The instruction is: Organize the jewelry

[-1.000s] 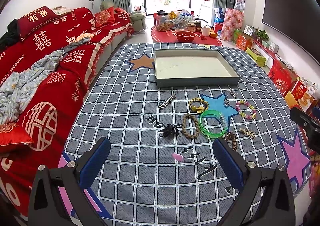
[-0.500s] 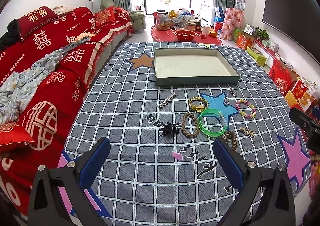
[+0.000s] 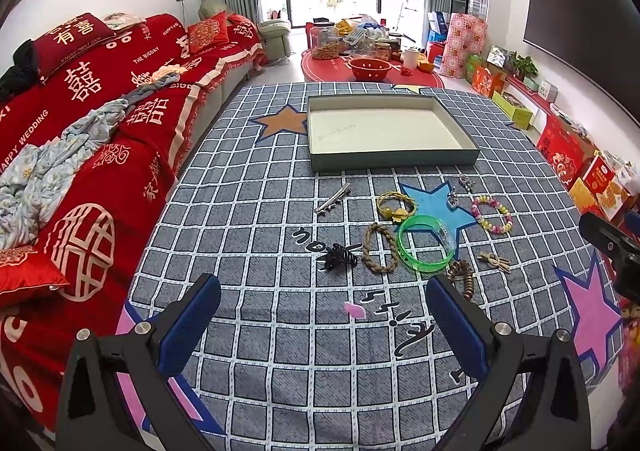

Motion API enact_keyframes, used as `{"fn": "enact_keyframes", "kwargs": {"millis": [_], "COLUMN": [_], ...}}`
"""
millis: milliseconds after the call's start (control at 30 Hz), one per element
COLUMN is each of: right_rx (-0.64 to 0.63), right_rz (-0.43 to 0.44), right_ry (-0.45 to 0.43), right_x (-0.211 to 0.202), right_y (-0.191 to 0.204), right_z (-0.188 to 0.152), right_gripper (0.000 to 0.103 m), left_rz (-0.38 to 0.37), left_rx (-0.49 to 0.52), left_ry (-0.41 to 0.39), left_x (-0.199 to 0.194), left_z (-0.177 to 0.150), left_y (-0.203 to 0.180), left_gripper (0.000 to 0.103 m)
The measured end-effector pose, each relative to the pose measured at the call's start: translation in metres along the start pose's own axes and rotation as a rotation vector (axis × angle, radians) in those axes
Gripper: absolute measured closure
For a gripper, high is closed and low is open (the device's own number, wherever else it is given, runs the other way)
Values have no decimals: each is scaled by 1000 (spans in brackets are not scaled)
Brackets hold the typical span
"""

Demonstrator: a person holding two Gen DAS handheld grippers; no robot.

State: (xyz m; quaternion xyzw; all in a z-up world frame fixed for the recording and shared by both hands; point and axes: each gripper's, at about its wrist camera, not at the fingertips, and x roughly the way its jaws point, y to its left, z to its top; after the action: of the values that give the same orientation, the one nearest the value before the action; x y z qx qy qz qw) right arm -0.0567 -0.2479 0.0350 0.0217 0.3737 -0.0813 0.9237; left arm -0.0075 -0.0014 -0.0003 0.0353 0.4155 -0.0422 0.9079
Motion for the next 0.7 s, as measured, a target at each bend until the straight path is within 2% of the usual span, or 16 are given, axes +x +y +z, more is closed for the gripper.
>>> {"fn": "enact_keyframes", "kwargs": {"millis": [700], "right_rx": [-2], "right_rz": [-3], "right_ry": [12], "right_x": [-1], "right_y": [0], "right_z": [-2], "right_gripper": [0], "left_rz": [0], "left_rx": [3], "left_ry": [27], "left_x": [8], "left_z": [-2], "left_y": [0], "left_gripper": [0]}}
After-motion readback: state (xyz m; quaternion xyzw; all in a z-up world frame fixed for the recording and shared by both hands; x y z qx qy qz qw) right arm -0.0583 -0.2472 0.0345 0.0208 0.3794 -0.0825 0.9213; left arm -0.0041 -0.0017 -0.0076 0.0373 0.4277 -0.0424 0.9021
